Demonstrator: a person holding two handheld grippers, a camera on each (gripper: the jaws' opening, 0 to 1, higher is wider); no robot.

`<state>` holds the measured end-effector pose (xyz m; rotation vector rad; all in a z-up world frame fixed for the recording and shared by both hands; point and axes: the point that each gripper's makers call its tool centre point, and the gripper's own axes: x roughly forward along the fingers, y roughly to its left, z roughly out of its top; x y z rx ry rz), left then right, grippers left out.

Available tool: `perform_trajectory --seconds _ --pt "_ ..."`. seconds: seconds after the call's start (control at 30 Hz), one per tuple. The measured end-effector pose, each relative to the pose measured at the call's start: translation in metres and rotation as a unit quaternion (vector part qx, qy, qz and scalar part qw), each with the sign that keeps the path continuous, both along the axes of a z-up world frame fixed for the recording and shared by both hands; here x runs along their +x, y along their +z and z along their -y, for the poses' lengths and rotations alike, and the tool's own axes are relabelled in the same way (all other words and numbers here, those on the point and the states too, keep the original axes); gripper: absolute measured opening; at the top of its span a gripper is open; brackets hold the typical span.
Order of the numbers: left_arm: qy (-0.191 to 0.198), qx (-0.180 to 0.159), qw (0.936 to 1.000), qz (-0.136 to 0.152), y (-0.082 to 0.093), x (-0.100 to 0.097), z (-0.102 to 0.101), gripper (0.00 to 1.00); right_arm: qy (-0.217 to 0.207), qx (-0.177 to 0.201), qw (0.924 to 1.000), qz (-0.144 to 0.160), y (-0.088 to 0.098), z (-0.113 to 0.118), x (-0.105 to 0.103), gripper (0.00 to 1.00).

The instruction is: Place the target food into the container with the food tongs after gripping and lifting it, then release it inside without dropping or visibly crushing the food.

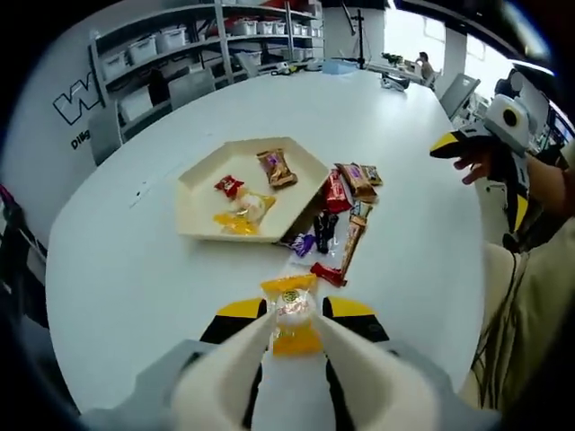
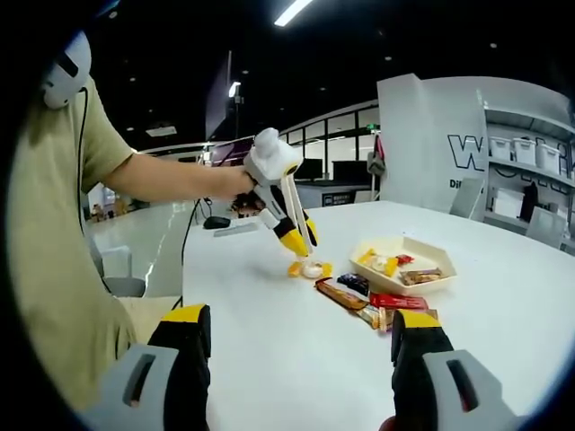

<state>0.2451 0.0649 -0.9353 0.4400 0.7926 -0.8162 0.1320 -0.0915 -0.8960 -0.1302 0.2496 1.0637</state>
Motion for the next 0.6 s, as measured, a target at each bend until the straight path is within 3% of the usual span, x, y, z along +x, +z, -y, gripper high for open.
perform_trajectory --seconds 0.6 --pt "0.029 -0.003 0.9995 -0.009 -0.01 0.0084 0.0042 0.25 -0.001 0.0 1.0 0.0 0.0004 0.0018 0.0014 0.82"
